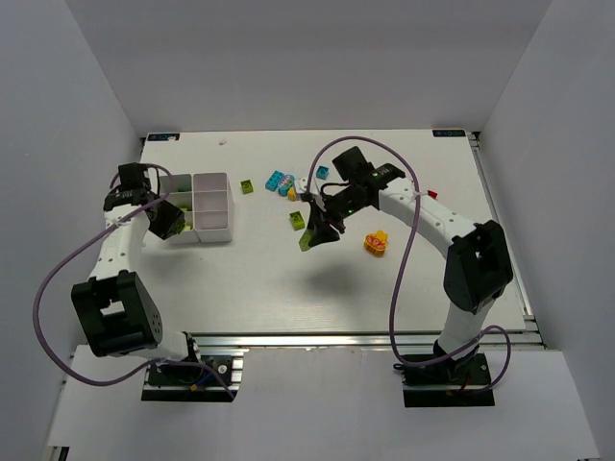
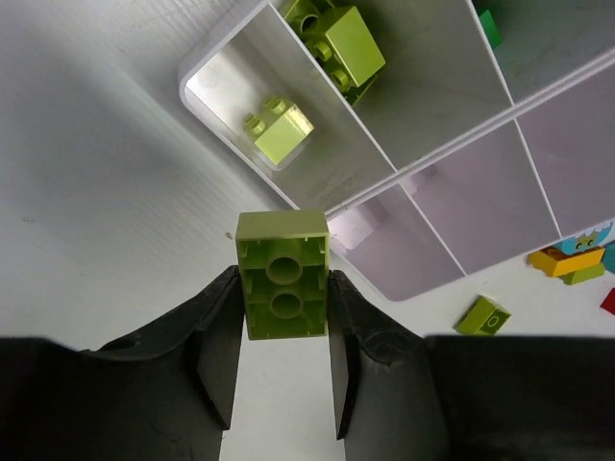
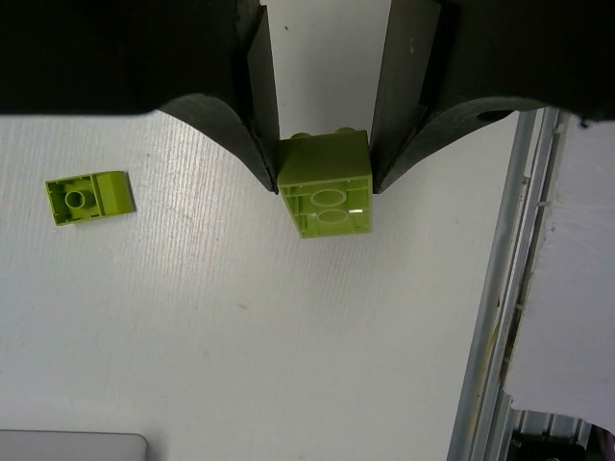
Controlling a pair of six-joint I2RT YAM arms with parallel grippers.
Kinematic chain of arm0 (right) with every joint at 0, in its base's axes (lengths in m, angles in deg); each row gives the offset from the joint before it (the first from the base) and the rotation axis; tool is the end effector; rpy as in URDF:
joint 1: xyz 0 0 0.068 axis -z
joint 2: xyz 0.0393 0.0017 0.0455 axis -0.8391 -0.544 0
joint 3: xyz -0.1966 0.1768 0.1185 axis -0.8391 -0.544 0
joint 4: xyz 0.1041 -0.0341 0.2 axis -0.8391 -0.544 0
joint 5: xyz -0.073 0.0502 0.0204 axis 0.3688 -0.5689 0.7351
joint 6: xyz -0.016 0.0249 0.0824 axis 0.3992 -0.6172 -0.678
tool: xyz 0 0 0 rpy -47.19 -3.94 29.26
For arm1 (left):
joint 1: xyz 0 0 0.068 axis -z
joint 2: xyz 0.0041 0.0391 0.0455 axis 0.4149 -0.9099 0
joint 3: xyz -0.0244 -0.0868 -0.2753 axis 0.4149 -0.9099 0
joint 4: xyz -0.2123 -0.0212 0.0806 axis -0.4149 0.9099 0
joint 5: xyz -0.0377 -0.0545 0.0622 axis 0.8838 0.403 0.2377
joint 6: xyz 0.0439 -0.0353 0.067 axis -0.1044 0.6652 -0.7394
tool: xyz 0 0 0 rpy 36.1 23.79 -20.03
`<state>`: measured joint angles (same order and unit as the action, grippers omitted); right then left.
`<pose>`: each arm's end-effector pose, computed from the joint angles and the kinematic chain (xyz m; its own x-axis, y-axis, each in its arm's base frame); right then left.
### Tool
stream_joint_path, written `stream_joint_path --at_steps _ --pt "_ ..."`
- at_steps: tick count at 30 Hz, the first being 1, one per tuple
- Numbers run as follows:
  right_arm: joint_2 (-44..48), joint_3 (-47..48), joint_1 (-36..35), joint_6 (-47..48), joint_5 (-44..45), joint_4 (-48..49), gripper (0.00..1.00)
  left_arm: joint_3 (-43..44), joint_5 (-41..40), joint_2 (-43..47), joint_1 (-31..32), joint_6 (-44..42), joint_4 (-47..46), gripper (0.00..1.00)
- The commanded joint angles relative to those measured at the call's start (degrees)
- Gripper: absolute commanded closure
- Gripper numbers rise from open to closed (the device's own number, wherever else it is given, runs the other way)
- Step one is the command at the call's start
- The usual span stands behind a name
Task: Sort the legos into containers by color
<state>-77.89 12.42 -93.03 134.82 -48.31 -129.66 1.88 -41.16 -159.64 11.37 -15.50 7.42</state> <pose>0.2624 0.2623 0.2872 0.1094 -0.5516 -0.8269 -0.9822 -0.1879 -0.0046 0.2614 0.0619 0.2606 -0.4797 -0.7988 -0.3630 -0.7454 0.5893 -0.3116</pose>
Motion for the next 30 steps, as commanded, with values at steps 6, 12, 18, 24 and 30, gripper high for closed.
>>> stream_joint_path --at_steps 6,12,18,24,30 --pt "3.0 -1.4 0.5 -1.3 -2.0 2.2 0.93 5.8 -1.7 -6.0 -1.6 10.0 3.4 1.00" --pt "3.3 -1.6 0.6 -1.3 -2.3 2.5 0.92 6.6 -3.8 -7.0 -2.1 14.2 1.3 0.93" --pt "3.6 -2.2 0.6 -1.1 -2.5 2.4 0.92 7.3 -3.8 -7.5 -2.1 15.4 0.4 0.58" --pt "3.7 -2.2 0.6 -1.1 -2.8 2.5 0.92 7.1 -4.3 -7.4 -2.2 15.3 1.0 0.37" --pt "3.9 -1.8 0.6 -0.6 -3.1 1.8 0.91 7.2 -3.5 -6.4 -2.2 15.2 0.6 0.33"
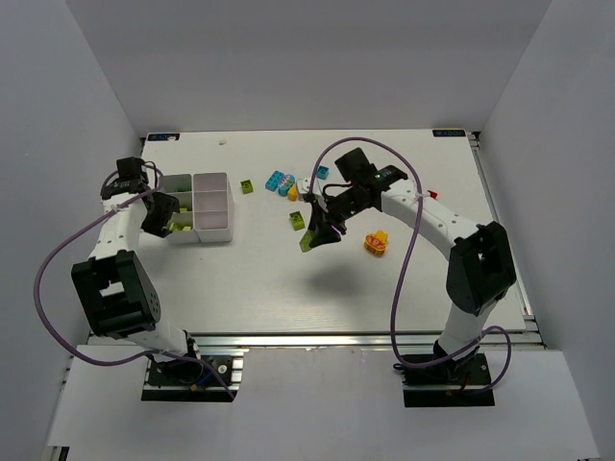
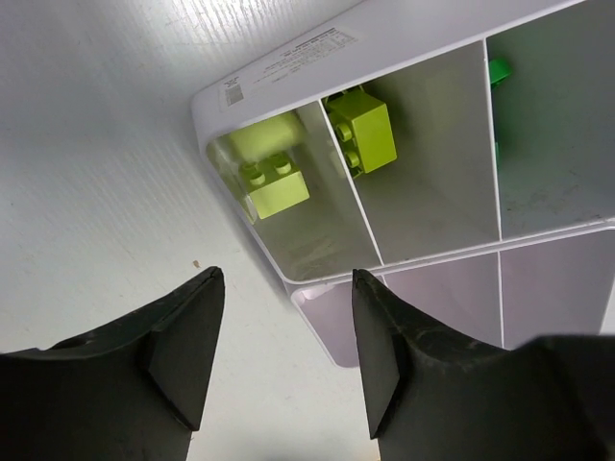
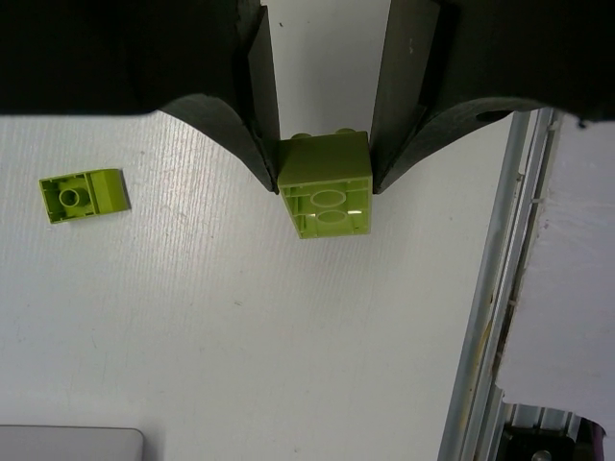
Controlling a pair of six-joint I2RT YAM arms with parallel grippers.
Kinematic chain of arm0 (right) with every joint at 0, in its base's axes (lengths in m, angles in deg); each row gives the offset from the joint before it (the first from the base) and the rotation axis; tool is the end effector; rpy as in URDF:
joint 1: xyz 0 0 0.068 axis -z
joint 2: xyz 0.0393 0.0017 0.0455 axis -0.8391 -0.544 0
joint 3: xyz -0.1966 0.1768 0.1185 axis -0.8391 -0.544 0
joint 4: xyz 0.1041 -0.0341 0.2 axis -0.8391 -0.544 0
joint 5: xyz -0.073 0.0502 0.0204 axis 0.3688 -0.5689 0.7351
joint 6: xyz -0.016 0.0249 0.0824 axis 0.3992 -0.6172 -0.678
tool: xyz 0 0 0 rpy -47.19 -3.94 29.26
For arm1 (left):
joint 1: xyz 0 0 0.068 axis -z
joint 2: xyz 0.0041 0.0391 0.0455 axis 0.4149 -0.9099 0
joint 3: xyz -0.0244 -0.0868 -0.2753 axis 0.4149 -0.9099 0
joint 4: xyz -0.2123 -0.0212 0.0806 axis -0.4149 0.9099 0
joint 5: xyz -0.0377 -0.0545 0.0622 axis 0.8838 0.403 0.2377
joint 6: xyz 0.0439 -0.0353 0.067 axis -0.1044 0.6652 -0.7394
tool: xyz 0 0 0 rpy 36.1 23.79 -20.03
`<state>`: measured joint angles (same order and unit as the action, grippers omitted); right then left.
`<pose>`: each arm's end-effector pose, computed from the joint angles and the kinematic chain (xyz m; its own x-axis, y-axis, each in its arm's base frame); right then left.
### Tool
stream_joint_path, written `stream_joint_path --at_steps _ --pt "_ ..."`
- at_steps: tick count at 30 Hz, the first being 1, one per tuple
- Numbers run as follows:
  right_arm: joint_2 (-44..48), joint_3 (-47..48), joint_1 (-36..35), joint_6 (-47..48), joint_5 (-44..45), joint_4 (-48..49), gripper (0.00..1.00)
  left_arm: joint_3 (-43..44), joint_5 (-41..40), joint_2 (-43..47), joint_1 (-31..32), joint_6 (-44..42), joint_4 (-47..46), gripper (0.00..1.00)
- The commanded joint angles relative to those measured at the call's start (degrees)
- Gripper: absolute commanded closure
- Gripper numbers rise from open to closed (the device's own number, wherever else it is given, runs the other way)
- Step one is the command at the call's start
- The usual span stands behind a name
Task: Sort the legos into containers by color
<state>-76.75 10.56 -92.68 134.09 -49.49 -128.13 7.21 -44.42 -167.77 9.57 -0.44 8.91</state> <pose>0.2597 0.2588 0.2876 0.1007 -0.5349 -0.8389 -0.9826 -0.1858 0.0005 0.2866 0.0819 0.2481 -0.2402 -0.9304 -0.2769 -0.8939 0.3232 -0.3106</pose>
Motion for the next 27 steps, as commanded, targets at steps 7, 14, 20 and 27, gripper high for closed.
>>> stream_joint_path --at_steps 7,14,20,27 --pt "6.1 -2.6 0.2 8.7 -8.7 0.4 0.89 -6.5 22.1 12.3 -0.3 -10.2 -18.7 0.60" --pt "13.2 -12.2 -1.3 3.1 -10.4 20.4 0.85 -29.1 37.6 26.1 12.7 -6.1 -35.3 0.31" --pt "16.5 -19.9 -1.6 -27.1 -8.6 48.9 0.86 -45.3 41.1 38.1 19.5 10.9 -69.8 0.27" --pt "15.3 -20.9 -1.5 -54.0 -4.3 59.5 0.87 -47.0 40.2 43.6 22.1 4.5 -76.6 0.25"
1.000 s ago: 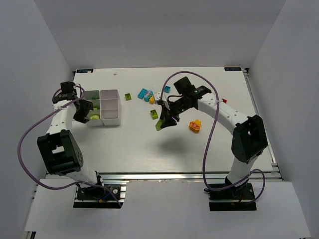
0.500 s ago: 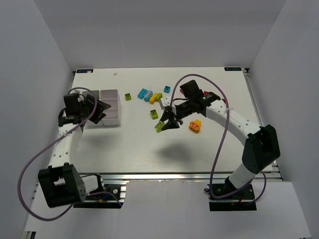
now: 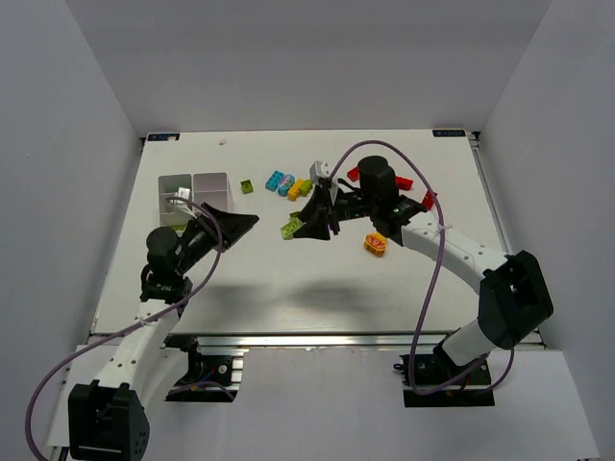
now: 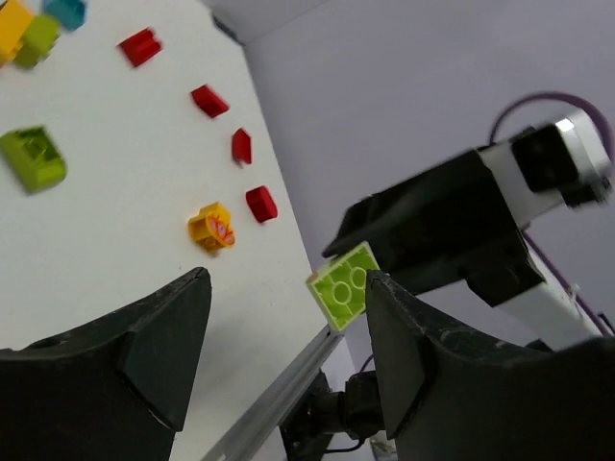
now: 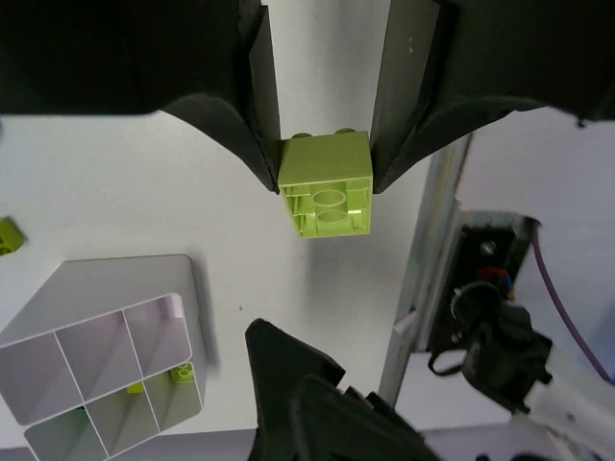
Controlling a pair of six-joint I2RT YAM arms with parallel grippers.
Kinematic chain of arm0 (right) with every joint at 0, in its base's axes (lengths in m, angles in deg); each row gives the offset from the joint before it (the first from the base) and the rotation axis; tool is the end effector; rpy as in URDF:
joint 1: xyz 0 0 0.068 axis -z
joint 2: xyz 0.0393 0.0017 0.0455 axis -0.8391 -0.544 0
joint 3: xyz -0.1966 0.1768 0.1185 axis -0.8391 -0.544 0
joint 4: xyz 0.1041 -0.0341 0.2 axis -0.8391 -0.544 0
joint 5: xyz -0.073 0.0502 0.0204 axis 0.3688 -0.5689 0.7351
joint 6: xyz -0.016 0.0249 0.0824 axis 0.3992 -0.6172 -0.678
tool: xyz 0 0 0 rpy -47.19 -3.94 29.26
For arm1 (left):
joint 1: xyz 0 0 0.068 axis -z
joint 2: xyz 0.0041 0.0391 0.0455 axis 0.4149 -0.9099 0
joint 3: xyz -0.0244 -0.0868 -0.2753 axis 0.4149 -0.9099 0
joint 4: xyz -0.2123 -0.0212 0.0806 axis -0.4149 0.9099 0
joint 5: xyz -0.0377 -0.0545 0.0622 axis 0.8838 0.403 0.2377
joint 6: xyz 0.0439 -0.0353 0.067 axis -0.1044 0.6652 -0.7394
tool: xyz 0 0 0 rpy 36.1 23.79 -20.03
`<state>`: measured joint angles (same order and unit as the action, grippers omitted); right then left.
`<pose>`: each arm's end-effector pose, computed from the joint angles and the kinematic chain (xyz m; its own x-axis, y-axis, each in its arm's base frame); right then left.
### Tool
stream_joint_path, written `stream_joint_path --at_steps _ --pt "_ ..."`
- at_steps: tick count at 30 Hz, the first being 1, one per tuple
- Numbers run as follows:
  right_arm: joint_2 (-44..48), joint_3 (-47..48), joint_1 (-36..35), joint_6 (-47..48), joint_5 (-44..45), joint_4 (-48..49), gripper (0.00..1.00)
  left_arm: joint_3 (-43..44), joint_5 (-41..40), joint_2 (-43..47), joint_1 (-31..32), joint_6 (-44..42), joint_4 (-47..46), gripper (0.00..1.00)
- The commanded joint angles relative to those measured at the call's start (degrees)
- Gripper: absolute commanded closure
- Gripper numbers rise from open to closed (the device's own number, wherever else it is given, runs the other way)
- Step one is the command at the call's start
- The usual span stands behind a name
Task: Sort the legos into containers by color
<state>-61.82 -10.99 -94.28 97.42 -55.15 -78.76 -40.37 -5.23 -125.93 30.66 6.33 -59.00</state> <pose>0.2279 0.2533 0.3430 0.0261 -0.1392 -0.9899 -0.9981 -0.0596 -0.0179 0.1777 -0.0643 0.2832 -0.6190 -0.6708 -0.4085 0.2359 0.3373 -0.9114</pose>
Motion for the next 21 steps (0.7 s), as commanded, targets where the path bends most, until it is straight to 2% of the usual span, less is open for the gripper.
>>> stream_joint_path --at_steps 1,5,10,13,21 --pt "-0.8 1.1 0.1 -19.7 1.8 10.0 0.87 1.0 0.8 2.3 1.8 -5.9 -7.7 0.25" --pt "-3.9 3.2 0.8 -33.4 1.0 10.9 0.87 2.6 0.0 3.5 5.4 -17.3 -1.6 0.26" --pt "-6.2 4.5 1.5 -40.5 -2.6 14.0 0.87 4.0 -2.2 4.9 12.3 -31.4 2.7 0.26" --pt "-6.6 4.7 1.6 -41.8 -3.6 14.6 0.87 5.1 -2.6 3.8 14.6 -34.1 3.0 0.25" --pt "-7.6 5.1 1.6 -46.0 -7.9 19.1 0.88 6.0 -4.4 -0.1 15.8 -34.9 1.4 0.26"
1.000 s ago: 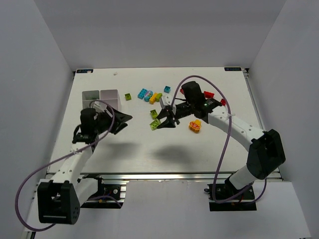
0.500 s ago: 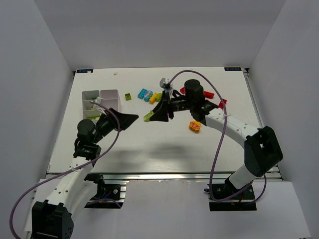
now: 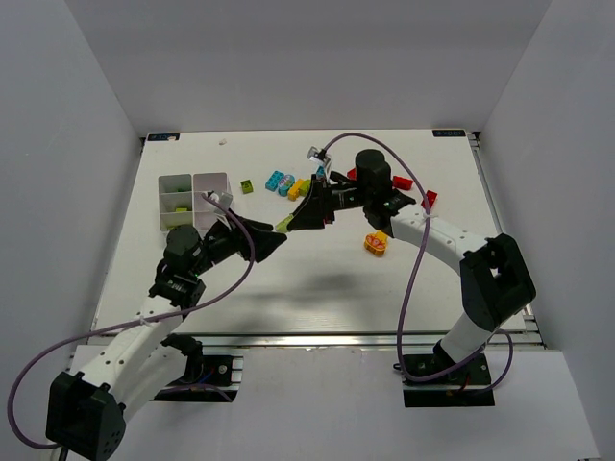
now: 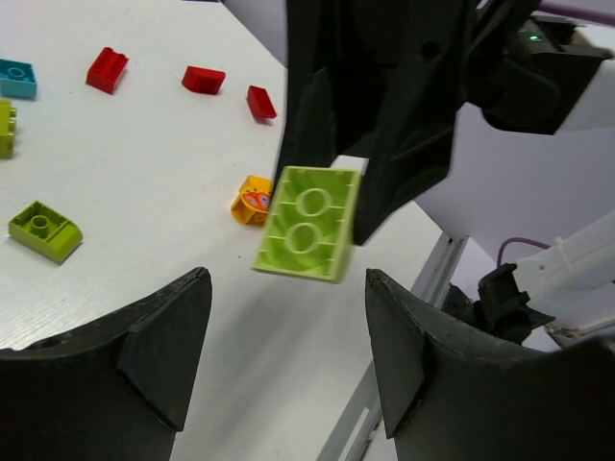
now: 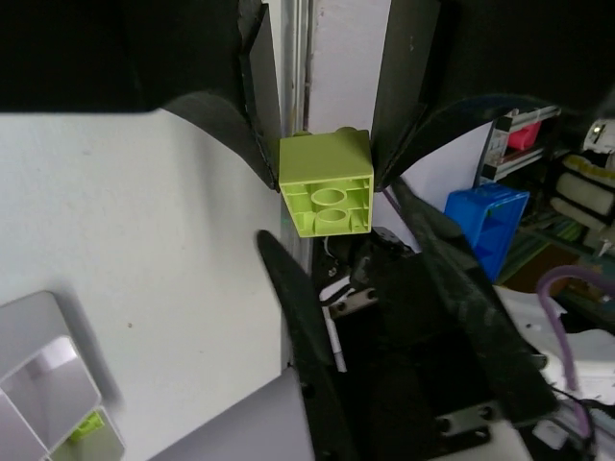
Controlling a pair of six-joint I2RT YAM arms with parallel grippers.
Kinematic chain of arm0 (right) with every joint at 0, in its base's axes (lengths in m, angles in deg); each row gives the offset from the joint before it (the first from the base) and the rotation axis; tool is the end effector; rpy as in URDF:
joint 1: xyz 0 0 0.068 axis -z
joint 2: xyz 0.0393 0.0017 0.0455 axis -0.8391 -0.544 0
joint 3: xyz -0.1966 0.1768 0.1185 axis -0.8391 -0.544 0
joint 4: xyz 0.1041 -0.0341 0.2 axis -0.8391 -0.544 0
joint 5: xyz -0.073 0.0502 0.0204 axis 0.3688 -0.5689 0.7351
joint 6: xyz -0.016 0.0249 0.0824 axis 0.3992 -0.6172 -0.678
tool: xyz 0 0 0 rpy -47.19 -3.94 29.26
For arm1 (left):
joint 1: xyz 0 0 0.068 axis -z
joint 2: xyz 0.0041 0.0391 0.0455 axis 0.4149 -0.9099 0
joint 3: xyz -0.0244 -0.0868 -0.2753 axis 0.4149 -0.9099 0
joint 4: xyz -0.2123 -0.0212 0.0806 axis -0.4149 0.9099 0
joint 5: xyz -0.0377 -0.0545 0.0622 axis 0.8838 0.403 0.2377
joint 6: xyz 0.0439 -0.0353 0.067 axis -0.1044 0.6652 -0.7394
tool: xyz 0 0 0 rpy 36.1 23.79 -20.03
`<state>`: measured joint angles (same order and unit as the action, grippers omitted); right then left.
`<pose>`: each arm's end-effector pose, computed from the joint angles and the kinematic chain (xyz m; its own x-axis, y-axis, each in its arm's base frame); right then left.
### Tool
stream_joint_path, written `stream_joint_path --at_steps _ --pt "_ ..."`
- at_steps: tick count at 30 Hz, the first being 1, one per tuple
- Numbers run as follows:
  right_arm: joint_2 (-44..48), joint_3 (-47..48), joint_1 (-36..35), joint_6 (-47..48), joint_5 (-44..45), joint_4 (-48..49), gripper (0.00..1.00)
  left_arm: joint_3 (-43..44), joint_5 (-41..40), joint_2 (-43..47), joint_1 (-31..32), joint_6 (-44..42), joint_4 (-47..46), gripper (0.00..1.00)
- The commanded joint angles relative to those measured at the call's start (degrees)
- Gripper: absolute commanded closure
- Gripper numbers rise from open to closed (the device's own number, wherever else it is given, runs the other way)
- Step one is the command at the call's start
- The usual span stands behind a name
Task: Sort the legos into containers by color
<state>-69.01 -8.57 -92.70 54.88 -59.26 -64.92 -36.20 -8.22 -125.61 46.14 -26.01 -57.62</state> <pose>0.2584 0.2675 0.3438 -0.5563 -0.0876 -0.8264 -0.8263 -0.0472 0.5612 0.1582 -0.1074 0.3065 -0.4275 -0.3056 -0.8508 0.6849 0.5047 -0.5255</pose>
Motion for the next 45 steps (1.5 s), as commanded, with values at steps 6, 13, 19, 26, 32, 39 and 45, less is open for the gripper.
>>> stream_joint_path --at_steps 6,13,19,26,32,39,45 --pt "-0.7 2.0 0.2 -4.9 -7.9 9.2 0.88 1.9 -1.3 -1.5 0.3 -1.3 -1.8 0.26" --pt "-1.5 1.3 0.3 -4.8 -9.8 12.3 0.87 1.4 2.3 -3.0 0.3 5.6 -9.8 0.26" --pt "-2.2 1.9 0.4 -5.3 -10.4 13.8 0.87 1.7 4.9 -4.0 0.3 8.6 -12.7 0.30" --pt "-2.5 1.8 0.5 -7.4 -10.7 16.6 0.85 1.1 6.5 -4.5 0.3 10.6 -14.6 0.64" --pt "-2.7 1.9 0.9 -8.6 -10.4 17.9 0.78 1.2 7.7 -4.5 0.3 11.6 -15.1 0.81" --pt "-2.2 2.6 1.3 -5.6 -9.2 14.6 0.10 2.6 7.7 -4.0 0.3 10.3 -12.3 1.00" --pt "-1.6 4.0 3.2 3.1 -6.3 2.8 0.11 6.3 1.9 -1.9 -1.3 3.3 1.6 1.00"
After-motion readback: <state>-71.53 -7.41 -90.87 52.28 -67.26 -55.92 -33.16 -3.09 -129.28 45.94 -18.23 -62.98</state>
